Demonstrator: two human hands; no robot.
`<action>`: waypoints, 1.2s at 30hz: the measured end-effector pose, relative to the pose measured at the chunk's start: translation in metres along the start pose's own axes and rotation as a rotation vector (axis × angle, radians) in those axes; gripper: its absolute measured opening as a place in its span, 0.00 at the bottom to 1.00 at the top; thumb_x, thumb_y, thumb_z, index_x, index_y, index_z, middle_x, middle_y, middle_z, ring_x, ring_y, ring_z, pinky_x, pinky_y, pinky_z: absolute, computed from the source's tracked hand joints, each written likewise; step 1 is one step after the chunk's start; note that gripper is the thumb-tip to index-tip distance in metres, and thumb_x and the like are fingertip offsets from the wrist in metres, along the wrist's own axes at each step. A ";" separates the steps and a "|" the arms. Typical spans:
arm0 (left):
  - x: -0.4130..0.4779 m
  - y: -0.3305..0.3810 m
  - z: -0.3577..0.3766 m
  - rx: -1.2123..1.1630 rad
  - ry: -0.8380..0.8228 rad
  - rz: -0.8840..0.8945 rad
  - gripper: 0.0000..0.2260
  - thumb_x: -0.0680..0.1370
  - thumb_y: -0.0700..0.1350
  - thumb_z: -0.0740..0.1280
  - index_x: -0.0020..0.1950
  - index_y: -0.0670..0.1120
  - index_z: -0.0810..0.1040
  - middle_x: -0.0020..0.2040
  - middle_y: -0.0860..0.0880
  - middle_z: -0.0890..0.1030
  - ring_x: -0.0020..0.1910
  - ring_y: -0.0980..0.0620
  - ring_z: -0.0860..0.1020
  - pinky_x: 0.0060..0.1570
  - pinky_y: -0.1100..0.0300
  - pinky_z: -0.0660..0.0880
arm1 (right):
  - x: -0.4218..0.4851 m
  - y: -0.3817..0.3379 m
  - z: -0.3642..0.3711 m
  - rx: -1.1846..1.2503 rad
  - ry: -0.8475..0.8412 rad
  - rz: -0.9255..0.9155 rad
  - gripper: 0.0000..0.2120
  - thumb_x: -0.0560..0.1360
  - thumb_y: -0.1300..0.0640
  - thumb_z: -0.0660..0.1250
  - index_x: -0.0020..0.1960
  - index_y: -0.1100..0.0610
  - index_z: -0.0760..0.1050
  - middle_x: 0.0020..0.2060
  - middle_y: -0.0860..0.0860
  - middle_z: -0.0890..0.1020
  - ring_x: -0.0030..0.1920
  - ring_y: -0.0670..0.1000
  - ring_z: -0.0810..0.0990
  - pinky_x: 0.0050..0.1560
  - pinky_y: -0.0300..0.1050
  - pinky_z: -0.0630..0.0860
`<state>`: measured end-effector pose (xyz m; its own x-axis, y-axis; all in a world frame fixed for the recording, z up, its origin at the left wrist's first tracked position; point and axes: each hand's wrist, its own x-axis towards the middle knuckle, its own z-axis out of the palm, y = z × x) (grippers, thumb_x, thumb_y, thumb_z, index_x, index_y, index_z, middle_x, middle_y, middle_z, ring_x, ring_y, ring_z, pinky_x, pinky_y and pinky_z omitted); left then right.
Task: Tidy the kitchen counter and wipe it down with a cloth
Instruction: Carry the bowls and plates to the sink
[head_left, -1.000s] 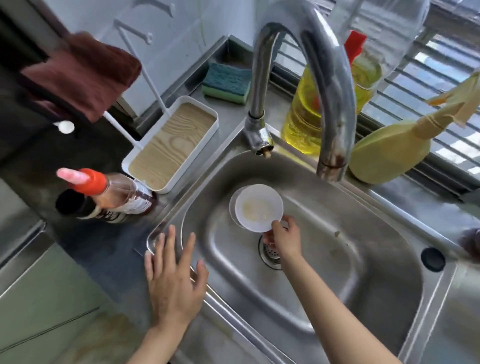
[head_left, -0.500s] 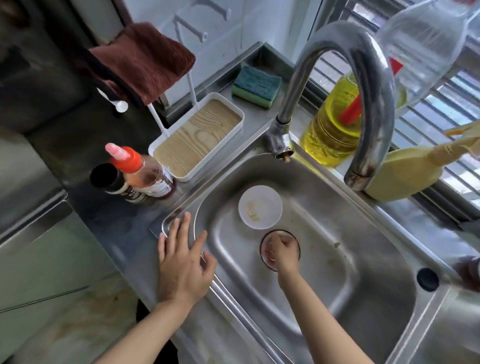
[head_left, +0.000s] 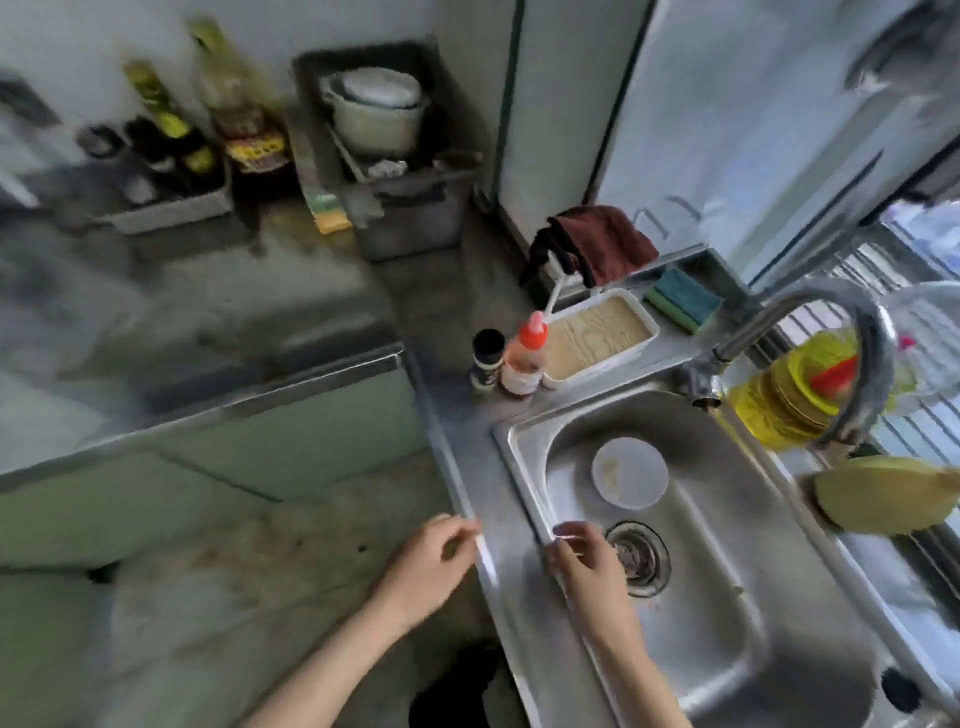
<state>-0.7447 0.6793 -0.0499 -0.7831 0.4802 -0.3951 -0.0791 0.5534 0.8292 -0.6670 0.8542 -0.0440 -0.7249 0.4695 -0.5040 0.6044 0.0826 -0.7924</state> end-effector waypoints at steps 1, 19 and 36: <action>-0.025 -0.012 -0.017 -0.077 0.067 -0.069 0.08 0.75 0.39 0.63 0.43 0.52 0.77 0.44 0.57 0.78 0.43 0.68 0.75 0.47 0.70 0.69 | -0.007 -0.007 0.021 -0.052 -0.071 -0.030 0.07 0.75 0.63 0.64 0.44 0.51 0.76 0.38 0.53 0.82 0.40 0.52 0.81 0.43 0.46 0.76; -0.445 -0.251 -0.188 -0.627 1.070 -0.462 0.21 0.75 0.28 0.62 0.40 0.54 0.81 0.42 0.47 0.84 0.41 0.51 0.82 0.49 0.53 0.75 | -0.302 -0.043 0.434 -0.589 -1.113 -0.414 0.08 0.77 0.61 0.60 0.46 0.49 0.72 0.43 0.52 0.81 0.43 0.51 0.79 0.43 0.40 0.74; -0.522 -0.345 -0.295 -0.945 1.822 -0.866 0.12 0.74 0.30 0.63 0.40 0.45 0.79 0.37 0.53 0.83 0.36 0.59 0.79 0.42 0.68 0.74 | -0.358 -0.081 0.684 -1.076 -1.576 -0.508 0.08 0.78 0.58 0.62 0.41 0.53 0.74 0.32 0.48 0.80 0.33 0.45 0.76 0.39 0.37 0.73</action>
<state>-0.4902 0.0373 -0.0128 0.0840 -0.8937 -0.4408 -0.3636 -0.4394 0.8214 -0.6822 0.0779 -0.0339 -0.0989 -0.7764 -0.6224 -0.2409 0.6255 -0.7421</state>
